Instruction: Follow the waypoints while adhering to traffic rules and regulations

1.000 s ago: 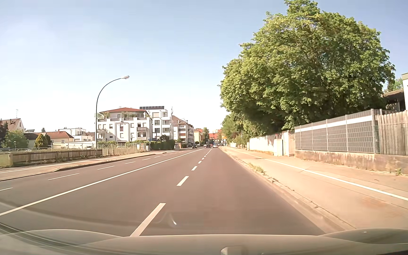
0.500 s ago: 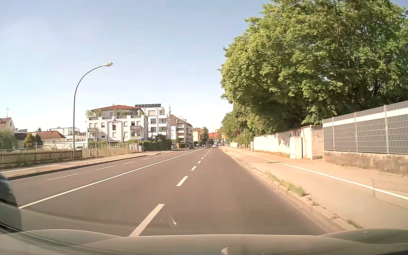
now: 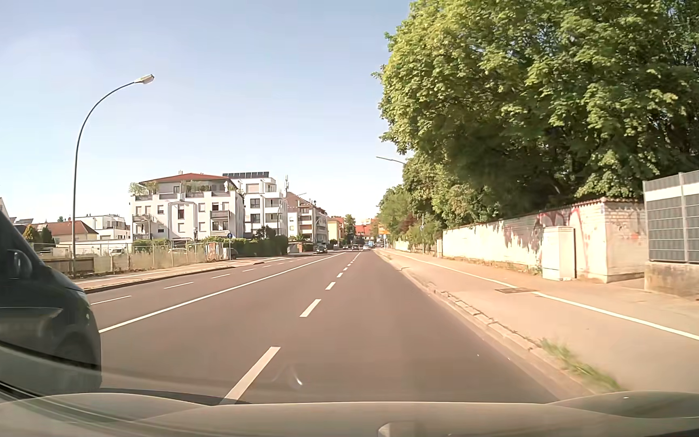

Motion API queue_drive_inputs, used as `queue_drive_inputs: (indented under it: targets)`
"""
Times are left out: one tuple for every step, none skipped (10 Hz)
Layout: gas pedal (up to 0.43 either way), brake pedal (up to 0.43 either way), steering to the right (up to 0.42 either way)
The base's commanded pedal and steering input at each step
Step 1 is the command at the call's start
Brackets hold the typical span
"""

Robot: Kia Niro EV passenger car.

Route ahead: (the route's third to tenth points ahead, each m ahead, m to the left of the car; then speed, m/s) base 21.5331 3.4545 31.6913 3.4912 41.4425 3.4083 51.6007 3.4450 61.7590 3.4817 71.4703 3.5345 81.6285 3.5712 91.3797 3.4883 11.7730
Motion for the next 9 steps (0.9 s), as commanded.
queue_drive_inputs:
  targets:
    - [0.000,0.000,0.000]
    - [0.000,0.000,0.000]
    - [0.000,0.000,0.000]
    - [0.000,0.000,0.000]
    - [0.000,0.000,0.000]
    - [0.000,0.000,0.000]
    - [0.000,0.000,0.000]
    - [0.000,0.000,0.000]
    - [0.000,0.000,0.000]
